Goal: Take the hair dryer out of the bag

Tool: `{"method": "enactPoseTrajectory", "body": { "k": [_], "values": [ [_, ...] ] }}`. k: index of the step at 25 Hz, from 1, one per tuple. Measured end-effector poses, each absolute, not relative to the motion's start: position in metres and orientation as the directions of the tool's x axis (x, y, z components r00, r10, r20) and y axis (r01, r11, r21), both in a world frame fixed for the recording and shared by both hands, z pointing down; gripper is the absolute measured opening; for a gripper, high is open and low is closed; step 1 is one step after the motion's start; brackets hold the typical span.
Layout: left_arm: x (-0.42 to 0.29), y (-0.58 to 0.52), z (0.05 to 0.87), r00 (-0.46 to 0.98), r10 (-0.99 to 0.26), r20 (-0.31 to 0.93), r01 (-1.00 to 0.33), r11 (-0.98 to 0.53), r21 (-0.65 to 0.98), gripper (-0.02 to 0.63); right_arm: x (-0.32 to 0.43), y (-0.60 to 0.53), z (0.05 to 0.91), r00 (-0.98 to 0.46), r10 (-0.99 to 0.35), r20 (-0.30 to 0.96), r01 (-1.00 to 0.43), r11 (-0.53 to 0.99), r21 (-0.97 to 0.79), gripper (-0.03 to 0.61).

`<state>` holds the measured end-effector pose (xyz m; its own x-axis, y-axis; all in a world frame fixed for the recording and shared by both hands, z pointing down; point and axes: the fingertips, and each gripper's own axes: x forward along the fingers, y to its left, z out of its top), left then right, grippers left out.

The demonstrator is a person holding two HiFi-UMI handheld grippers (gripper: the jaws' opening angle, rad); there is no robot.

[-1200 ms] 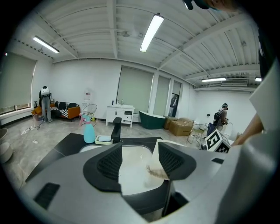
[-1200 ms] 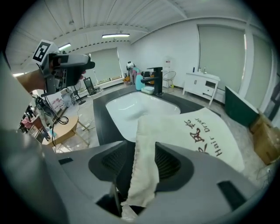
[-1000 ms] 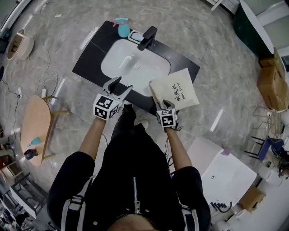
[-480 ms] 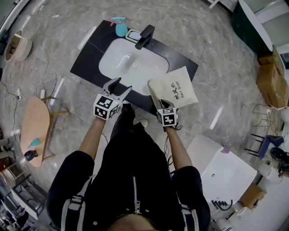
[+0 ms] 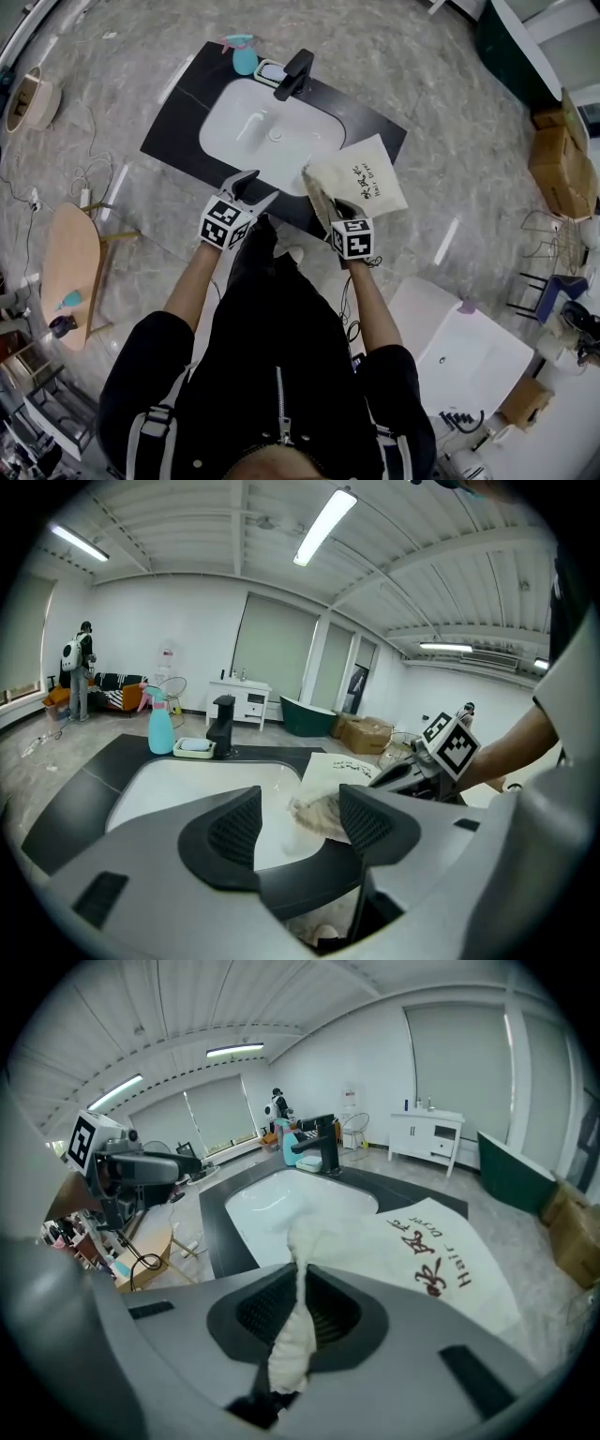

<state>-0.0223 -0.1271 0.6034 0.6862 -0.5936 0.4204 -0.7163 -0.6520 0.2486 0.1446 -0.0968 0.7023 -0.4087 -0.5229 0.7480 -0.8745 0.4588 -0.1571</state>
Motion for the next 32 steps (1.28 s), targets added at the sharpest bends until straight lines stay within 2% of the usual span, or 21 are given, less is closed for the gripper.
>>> {"method": "enactPoseTrajectory", "body": {
  "k": [7, 13, 24, 32],
  "values": [
    [0.015, -0.112, 0.636, 0.768, -0.467, 0.438, -0.633, -0.655, 0.413, 0.262, 0.149, -0.105, 0.681, -0.419, -0.559, 0.715, -0.876, 0.456, -0.156, 0.043],
    [0.043, -0.113, 0.651, 0.814, -0.411, 0.41, -0.58, -0.604, 0.546, 0.262, 0.153, -0.11, 0.67, -0.429, -0.577, 0.694, -0.876, 0.454, -0.164, 0.043],
    [0.075, -0.126, 0.679, 0.857, -0.389, 0.337, -0.486, -0.397, 0.779, 0.262, 0.157, -0.107, 0.662, -0.448, -0.588, 0.674, -0.871, 0.456, -0.182, 0.043],
    [0.105, -0.127, 0.708, 0.867, -0.341, 0.364, -0.464, -0.282, 0.84, 0.262, 0.16, -0.108, 0.657, -0.455, -0.594, 0.664, -0.874, 0.443, -0.203, 0.043]
  ]
}}
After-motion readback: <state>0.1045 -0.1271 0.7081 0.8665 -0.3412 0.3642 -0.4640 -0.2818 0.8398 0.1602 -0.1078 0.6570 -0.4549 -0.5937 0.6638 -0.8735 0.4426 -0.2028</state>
